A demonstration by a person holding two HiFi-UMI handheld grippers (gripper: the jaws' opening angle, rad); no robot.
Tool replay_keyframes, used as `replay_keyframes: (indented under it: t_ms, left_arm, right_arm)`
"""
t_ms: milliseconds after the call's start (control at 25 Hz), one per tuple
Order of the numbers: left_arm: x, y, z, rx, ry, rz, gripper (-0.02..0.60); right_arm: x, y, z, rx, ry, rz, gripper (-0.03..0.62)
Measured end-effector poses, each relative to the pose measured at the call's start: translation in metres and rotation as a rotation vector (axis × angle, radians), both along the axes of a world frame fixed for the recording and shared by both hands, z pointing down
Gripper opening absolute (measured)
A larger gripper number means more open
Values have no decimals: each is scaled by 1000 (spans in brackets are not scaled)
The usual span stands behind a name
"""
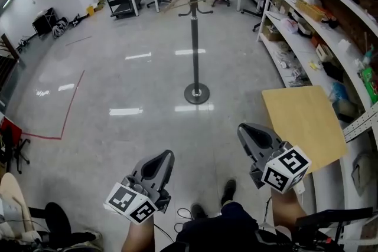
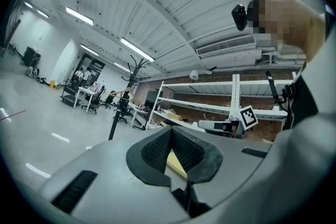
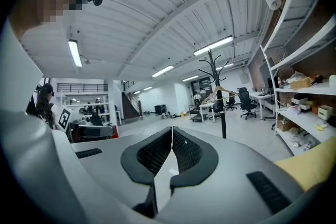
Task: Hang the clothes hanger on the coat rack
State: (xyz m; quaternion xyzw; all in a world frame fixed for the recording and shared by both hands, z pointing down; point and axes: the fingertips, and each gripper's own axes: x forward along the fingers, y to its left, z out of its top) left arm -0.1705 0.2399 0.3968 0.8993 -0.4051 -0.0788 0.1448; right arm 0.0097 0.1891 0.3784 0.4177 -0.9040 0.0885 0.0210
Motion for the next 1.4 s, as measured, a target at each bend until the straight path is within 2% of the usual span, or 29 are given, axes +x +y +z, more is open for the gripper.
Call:
replay_keyframes:
  t_ms: [200, 440, 640, 800, 1120, 1400]
  left_arm:
    - [16, 44, -12, 30, -5, -2, 0]
    - [62, 98, -21, 37, -42, -16, 0]
    - [105, 159, -39, 76, -76, -16, 0]
    - [127, 185, -34, 35, -87, -42, 0]
    - [124, 203, -36, 37, -105, -6, 0]
    - [91, 203, -40, 47, -89, -19, 0]
  right_arm:
    - [9, 46, -10, -1, -13, -20, 8]
    - [37, 95, -13, 16, -22, -72, 8]
    - [77, 155, -24, 46, -15, -127, 8]
    - [97, 185, -13, 2, -36, -138, 8]
    - [87, 200, -17, 10, -31, -96, 8]
    - [62, 203, -30, 35, -23, -75, 8]
